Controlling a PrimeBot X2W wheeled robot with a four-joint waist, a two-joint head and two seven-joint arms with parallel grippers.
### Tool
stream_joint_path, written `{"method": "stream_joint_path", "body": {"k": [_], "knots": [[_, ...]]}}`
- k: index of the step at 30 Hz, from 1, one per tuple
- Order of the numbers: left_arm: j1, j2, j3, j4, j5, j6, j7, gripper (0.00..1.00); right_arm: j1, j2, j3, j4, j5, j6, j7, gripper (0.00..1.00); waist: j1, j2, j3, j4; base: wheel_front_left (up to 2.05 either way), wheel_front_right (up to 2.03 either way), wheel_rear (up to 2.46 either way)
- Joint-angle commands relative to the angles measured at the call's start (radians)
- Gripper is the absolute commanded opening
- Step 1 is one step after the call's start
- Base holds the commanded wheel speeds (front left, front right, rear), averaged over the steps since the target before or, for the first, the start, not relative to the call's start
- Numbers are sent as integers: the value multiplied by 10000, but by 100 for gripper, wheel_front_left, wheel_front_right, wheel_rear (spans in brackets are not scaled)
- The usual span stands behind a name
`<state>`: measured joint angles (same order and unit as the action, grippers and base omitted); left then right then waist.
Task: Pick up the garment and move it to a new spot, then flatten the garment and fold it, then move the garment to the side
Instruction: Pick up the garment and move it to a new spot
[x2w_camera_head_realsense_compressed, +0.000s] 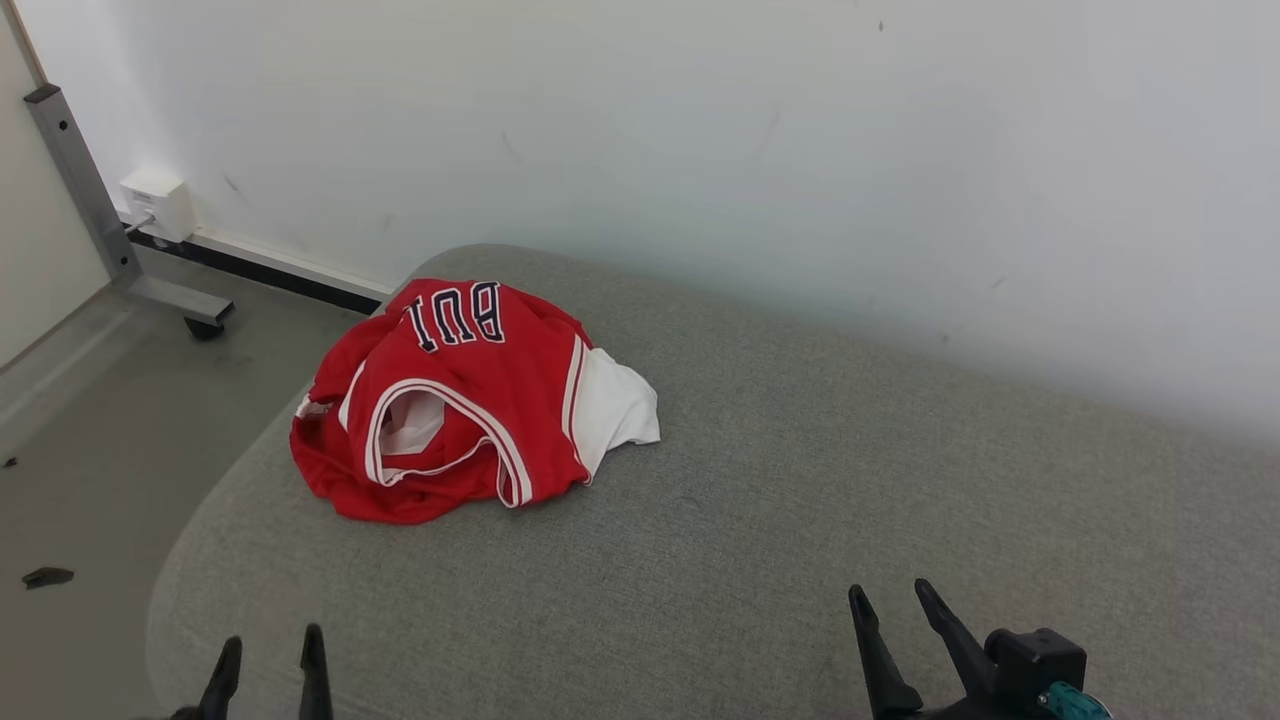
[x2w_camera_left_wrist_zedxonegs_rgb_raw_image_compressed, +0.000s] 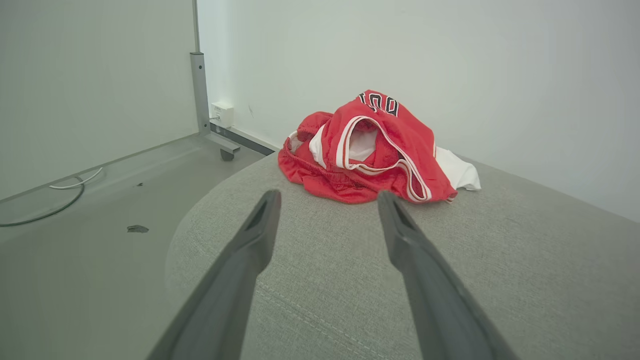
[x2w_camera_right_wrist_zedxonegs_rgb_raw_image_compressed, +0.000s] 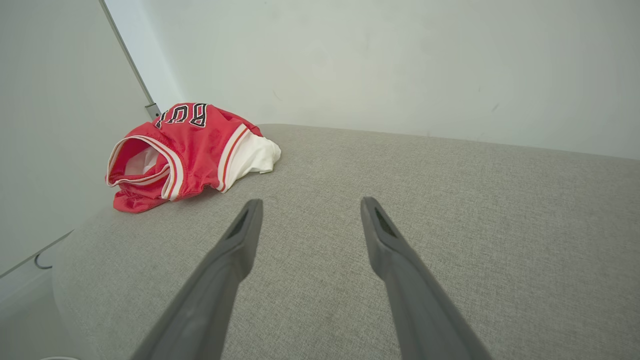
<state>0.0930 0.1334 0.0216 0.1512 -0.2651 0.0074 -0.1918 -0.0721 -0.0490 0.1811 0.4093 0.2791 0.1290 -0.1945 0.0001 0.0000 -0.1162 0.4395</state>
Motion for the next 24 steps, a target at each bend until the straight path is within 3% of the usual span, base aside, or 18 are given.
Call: {"method": "stream_joint_path", "body": {"k": [1, 7, 15, 21, 24], "knots": [[-277, 60, -82, -66, 75, -50, 119, 100, 53, -24, -34, 4, 51, 32, -52, 100, -1, 0, 18, 11, 0, 0, 0], [-1776, 266, -386, 679, -243, -460, 1246, 100, 217, -24, -152, -75, 22, 32, -43, 100, -1, 0, 105, 33, 0, 0, 0], [-4491, 680, -153, 2485, -1261, -918, 3077, 100, -109, -27, 151, -522, -346, 31, 341, 100, -1, 0, 842, -819, 0, 0, 0], [-6761, 722, 902, 3637, -3285, -1034, 4861, 100, -662, -30, 200, -1151, -842, 28, 765, 100, -1, 0, 2245, -1742, 0, 0, 0], [-7678, 1036, 1460, 3895, -4140, -890, 5935, 100, -945, -27, 238, -1481, -1002, 23, 903, 100, -1, 0, 2974, -2164, 0, 0, 0]]}}
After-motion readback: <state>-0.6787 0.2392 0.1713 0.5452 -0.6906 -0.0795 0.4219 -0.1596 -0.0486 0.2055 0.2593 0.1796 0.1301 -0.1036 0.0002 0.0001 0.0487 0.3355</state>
